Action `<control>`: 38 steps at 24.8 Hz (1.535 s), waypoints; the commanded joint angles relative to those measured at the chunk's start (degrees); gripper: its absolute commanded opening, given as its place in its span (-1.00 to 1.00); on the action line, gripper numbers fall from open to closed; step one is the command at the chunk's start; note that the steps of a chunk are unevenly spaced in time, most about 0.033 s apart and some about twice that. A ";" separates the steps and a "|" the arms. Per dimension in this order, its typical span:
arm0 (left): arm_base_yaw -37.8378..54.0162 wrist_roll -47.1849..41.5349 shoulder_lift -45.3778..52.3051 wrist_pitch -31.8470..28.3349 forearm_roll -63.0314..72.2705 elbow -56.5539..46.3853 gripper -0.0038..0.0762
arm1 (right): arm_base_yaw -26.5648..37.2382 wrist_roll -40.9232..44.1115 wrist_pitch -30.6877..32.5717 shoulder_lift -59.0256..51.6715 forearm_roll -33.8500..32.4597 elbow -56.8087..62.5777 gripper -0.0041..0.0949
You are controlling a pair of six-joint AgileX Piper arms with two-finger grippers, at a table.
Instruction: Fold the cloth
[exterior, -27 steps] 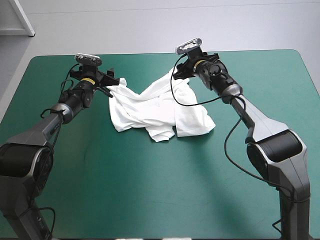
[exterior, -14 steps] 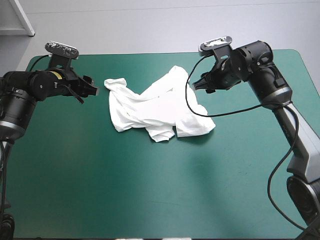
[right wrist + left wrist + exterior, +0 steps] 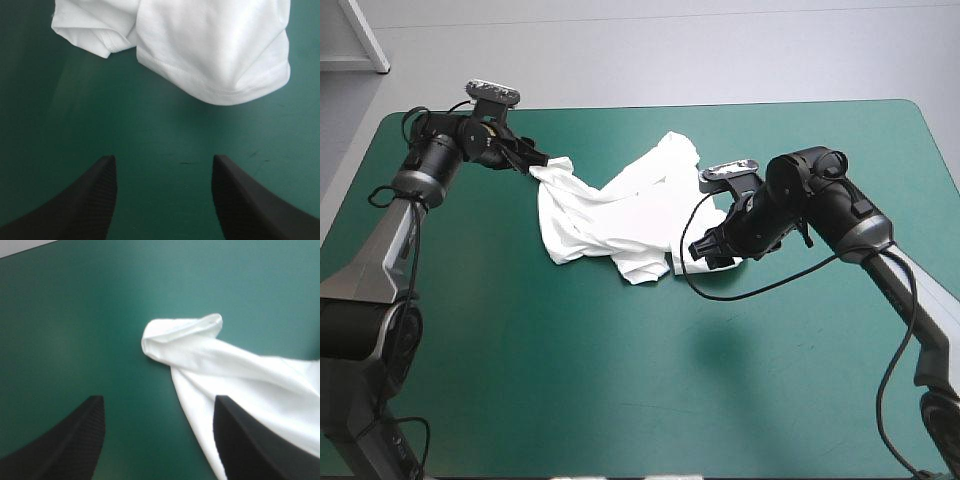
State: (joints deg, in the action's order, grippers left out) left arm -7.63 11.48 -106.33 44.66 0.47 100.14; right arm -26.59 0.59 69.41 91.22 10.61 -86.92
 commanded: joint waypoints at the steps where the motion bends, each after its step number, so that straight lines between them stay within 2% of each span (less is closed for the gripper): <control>1: -0.04 -0.58 -5.68 -3.06 0.24 11.81 0.22 | 0.04 -0.10 -1.80 -3.99 1.33 0.67 0.15; 4: -0.04 -0.67 -14.73 0.19 1.80 22.54 0.22 | 0.04 0.28 -1.80 -5.16 2.48 2.43 0.15; 6: -0.04 -0.67 -19.28 0.95 3.16 25.87 0.22 | 0.00 0.28 -1.80 -5.31 3.74 2.52 0.15; 16: -0.04 -0.41 -28.42 0.01 5.23 26.59 0.20 | -5.96 1.19 -2.18 -5.31 0.40 2.52 0.15; 18: -0.04 -0.14 -28.75 0.83 5.35 26.59 -0.06 | -7.05 2.22 -3.96 -5.31 -0.88 2.52 0.15; 19: -0.04 -0.14 -28.75 0.94 5.35 26.59 -0.38 | -7.31 2.55 -5.77 -5.31 -1.16 2.52 0.15; 21: -0.04 -0.14 -28.75 0.94 5.23 26.59 -0.82 | -7.31 2.96 -7.21 -5.31 -1.42 2.52 0.15; 27: -0.04 0.02 -28.75 0.84 5.15 26.59 -0.84 | -7.31 2.41 -10.90 -1.47 -2.51 2.52 0.15; 32: -0.04 0.02 -28.75 1.50 5.15 26.59 -0.84 | -7.31 2.80 -12.47 4.41 -9.57 2.41 0.15; 38: -0.04 0.02 -28.75 3.19 5.15 26.59 -0.85 | -7.31 2.21 -21.16 10.05 -9.95 2.31 0.15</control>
State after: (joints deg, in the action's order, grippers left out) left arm -7.70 11.32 -137.60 45.85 7.00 125.73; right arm -33.91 3.42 53.80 102.17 1.17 -83.16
